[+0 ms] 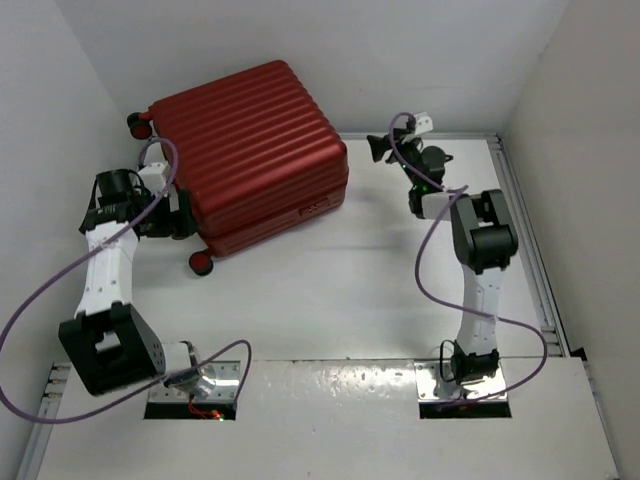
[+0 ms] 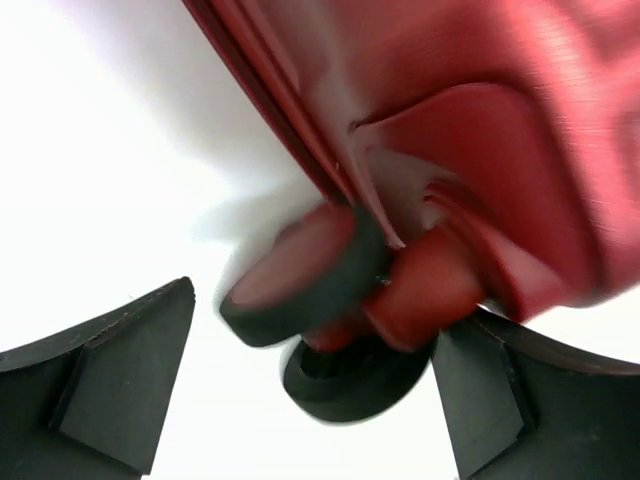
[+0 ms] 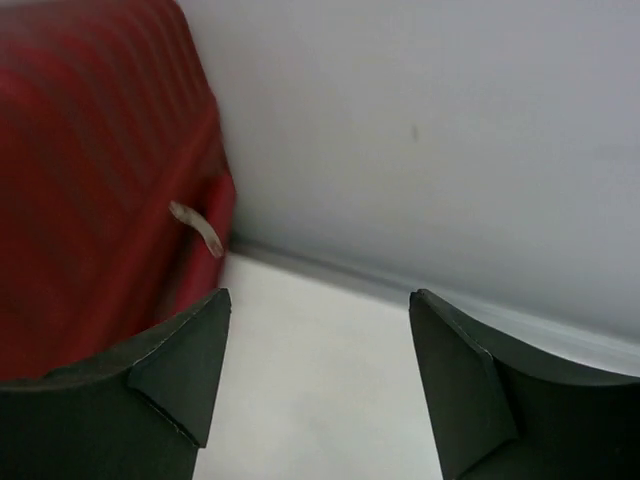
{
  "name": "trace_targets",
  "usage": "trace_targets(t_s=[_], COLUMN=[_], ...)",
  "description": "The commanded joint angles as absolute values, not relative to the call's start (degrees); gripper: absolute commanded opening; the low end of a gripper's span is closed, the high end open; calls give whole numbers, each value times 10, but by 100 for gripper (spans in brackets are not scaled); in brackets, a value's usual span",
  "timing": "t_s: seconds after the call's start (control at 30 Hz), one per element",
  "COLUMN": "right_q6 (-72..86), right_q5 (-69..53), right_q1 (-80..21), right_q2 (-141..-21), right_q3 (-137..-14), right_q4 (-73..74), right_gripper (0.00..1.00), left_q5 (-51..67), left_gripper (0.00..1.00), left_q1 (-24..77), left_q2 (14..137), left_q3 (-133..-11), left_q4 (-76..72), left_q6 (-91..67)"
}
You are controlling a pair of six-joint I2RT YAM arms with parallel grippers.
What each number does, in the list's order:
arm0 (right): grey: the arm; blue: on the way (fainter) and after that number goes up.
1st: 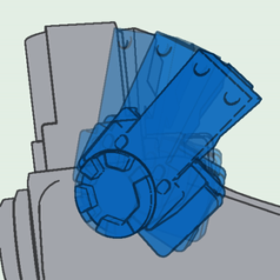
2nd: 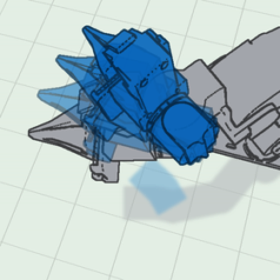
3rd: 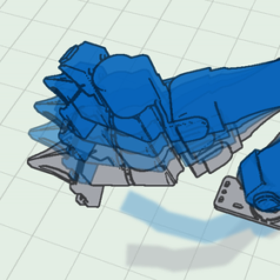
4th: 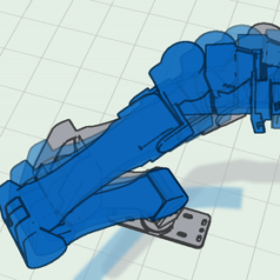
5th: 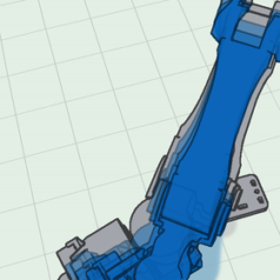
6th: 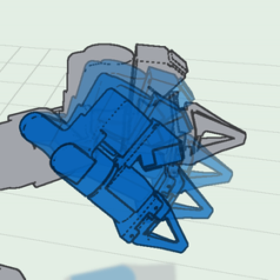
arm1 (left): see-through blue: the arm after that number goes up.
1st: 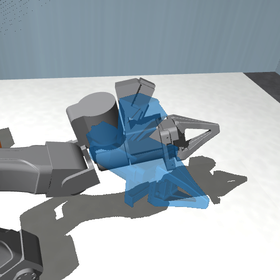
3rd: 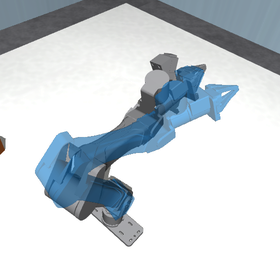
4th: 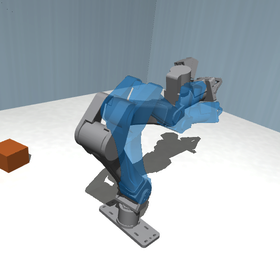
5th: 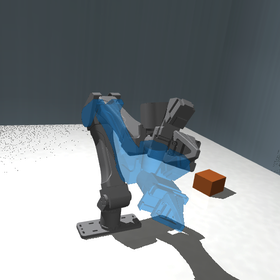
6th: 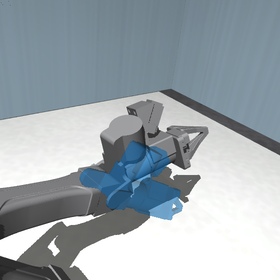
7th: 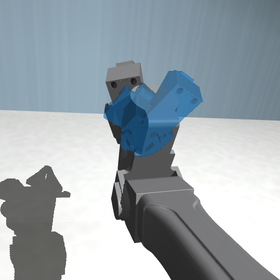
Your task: Pack the luggage
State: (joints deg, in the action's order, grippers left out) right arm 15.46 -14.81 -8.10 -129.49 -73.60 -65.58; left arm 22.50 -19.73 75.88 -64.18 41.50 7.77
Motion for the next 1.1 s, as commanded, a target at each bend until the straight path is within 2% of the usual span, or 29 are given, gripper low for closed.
trace_targets(t_s=[0.0, 0.13, 0.27, 0.33, 0.5, 0.67, 0.77, 0.87, 0.9, 0.97, 1.07], right_q6=[176, 216, 215, 201, 185, 170, 164, 165, 180, 223, 277], right_q5=[-174, -257, -315, -324, -330, -342, -351, -338, -299, -267, -265], right_q1=[-64, -40, -26, -24, -15, -4, -3, -4, -3, -1, 13], right_q2=[-1196, -1100, -1044, -1021, -994, -983, -981, -982, -983, -1001, -1040], right_q3=[-670, -648, -636, -630, -613, -620, -621, -614, -600, -595, -623], right_q4=[-679, -506, -399, -356, -323, -283, -266, -281, -310, -356, -377], right_gripper=[72, 72, 73, 73, 73, 73, 74, 75, 75, 75, 75], left_q5=[220, 242, 253, 281, 300, 308, 334, 377, 377, 349, 333], left_gripper=[100, 100, 100, 96, 80, 74, 74, 81, 82, 82, 82], left_q1=[-178, -171, -159, -159, -159, -175, -198, -245, -257, -282, -308], left_q2=[671, 605, 633, 666, 764, 839, 860, 860, 839, 820, 780], left_q3=[-635, -620, -658, -688, -766, -824, -845, -845, -822, -806, -760], left_q4=[152, 175, 279, 335, 444, 518, 572, 542, 464, 400, 287], left_q6=[39, 77, 127, 184, 275, 356, 415, 371, 277, 198, 51])
